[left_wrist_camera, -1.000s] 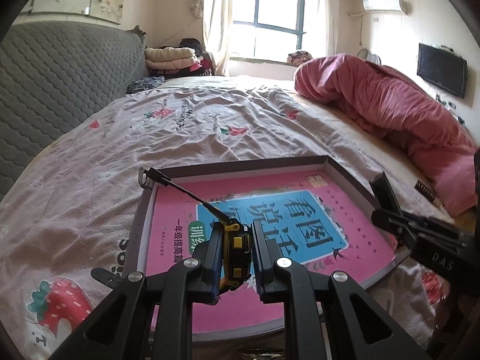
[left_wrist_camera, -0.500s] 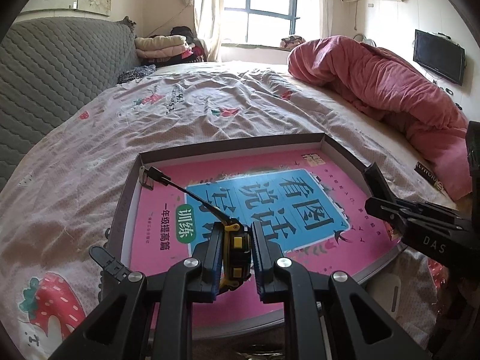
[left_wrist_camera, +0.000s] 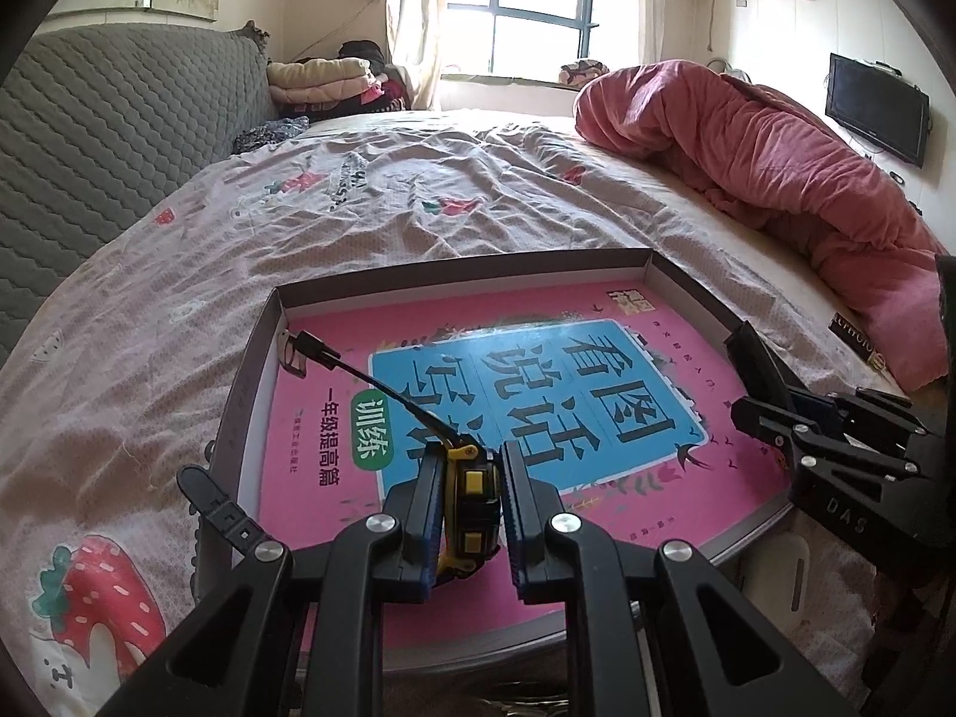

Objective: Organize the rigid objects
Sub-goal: 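Lift the watch and lipstick with both tools and carry them over the box, then lower the lipstick onto the pink workbook and open the right tool, then lower the watch into the box and open the left tool, then withdraw both open tools from the box back toward the remaining objects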

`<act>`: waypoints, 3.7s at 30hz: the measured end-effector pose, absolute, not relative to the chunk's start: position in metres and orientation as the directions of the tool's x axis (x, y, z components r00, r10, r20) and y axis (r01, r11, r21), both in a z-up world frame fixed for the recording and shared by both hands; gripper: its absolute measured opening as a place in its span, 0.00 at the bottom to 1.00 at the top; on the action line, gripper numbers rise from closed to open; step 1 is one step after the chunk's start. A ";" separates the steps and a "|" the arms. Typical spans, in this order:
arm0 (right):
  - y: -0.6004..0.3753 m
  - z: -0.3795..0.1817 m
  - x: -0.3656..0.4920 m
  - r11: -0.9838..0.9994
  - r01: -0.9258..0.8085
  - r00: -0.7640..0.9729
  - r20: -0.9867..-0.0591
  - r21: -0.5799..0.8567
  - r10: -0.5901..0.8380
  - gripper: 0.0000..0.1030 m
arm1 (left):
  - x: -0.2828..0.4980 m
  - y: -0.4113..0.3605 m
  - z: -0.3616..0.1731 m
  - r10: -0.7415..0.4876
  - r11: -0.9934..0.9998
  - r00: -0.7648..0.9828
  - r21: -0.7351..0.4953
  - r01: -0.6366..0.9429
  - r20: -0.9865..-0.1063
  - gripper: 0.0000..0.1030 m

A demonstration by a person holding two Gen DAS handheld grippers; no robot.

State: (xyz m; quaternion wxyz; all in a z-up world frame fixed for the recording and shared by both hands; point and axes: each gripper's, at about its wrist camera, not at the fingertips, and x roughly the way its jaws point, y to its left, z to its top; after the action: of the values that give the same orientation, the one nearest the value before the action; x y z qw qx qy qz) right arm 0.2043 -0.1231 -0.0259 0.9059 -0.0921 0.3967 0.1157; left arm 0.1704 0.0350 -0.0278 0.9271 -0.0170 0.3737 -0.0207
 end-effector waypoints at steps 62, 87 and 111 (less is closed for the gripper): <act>-0.122 -0.014 0.196 0.956 -0.268 0.713 -0.692 -0.122 0.111 0.51 | 0.174 0.043 -0.033 -0.185 0.980 0.673 -0.189 0.068 -0.716 0.40; -0.123 -0.011 0.194 0.953 -0.280 0.722 -0.679 -0.112 0.132 0.58 | 0.140 0.060 0.005 -0.094 0.988 0.788 -0.152 0.001 -0.609 0.44; -0.140 0.011 0.186 0.961 -0.272 0.747 -0.640 -0.047 0.180 0.62 | 0.109 0.046 0.019 -0.035 0.985 0.776 -0.155 -0.081 -0.630 0.45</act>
State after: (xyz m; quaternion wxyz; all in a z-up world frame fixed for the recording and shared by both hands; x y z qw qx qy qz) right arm 0.1863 -0.1404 0.0111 0.9320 -0.0686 0.3346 0.1214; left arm 0.1093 0.0456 0.0195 0.9384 -0.0869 0.3343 0.0124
